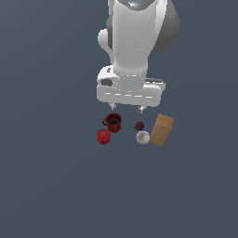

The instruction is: Pick up a designated object from a clutter of objects.

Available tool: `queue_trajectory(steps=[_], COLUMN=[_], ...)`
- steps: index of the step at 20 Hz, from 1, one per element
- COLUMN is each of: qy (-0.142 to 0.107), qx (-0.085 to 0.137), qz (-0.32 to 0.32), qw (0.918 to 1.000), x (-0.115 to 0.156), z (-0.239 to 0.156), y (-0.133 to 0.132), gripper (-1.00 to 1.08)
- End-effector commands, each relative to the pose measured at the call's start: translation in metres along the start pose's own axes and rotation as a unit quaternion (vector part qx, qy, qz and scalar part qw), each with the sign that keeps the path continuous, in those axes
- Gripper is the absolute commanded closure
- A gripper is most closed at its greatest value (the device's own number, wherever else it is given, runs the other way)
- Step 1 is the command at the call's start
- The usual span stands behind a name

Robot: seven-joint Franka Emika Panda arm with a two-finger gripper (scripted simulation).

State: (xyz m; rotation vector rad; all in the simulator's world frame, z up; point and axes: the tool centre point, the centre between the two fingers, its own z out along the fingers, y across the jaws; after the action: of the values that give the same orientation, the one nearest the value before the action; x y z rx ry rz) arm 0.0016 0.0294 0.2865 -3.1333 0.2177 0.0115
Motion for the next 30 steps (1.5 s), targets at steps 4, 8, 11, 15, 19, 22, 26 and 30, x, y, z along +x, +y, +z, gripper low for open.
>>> queue_trajectory(steps=[4, 8, 11, 15, 19, 22, 26, 30], qy=[0.001, 0.001, 0.002, 0.002, 0.003, 0.004, 0.004, 0.005], qx=[-0.002, -0.003, -0.003, -0.004, -0.004, -0.004, -0.004, -0.004], qz=[0.055, 0.097, 0.129, 0.171, 0.212, 0.243, 0.284, 0.324], qw=[0.9985, 0.9952, 0.9916, 0.9853, 0.9772, 0.97, 0.9589, 0.9462], x=[-0.005, -0.01, -0.014, -0.02, -0.026, -0.032, -0.04, -0.048], z=[0.022, 0.038, 0.05, 0.066, 0.082, 0.093, 0.108, 0.122], y=[-0.009, -0.015, -0.02, -0.027, -0.033, -0.037, -0.043, -0.048], gripper=[-0.92, -0.92, -0.92, -0.92, -0.92, -0.92, -0.92, -0.92])
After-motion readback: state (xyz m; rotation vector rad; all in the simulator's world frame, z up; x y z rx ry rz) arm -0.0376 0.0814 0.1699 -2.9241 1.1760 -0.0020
